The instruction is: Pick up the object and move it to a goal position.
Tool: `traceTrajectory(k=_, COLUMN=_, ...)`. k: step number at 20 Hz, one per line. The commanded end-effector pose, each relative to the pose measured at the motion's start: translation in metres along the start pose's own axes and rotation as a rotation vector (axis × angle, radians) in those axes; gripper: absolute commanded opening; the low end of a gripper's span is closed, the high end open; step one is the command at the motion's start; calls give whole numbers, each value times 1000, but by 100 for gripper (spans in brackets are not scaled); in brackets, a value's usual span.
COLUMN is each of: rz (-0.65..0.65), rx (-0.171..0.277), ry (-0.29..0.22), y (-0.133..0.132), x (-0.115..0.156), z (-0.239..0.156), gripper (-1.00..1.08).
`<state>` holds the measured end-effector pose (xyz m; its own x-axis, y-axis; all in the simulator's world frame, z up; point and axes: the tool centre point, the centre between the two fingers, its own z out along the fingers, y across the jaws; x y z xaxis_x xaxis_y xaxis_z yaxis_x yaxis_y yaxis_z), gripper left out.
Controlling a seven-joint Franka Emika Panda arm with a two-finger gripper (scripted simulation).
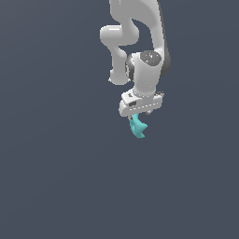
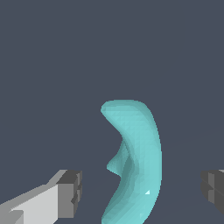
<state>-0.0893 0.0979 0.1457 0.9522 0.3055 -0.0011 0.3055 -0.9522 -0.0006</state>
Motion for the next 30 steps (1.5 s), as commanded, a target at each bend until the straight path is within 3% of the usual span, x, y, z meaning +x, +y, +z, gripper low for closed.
traceTrajectory(k=1, rz=-5, rx=-1, ry=1, y=-2, x=-1, z=0, gripper=100)
traceTrajectory(k=20, rz=-5, rx=0, ry=1, y=-2, x=-2, z=50, gripper=100)
traceTrajectory(k=21, rz=-5, rx=0, ry=1, y=-2, x=-2, z=50, gripper=-100)
traceTrajectory(k=30, rz=-5, rx=0, ry=1, y=-2, x=-2, z=50, gripper=-100)
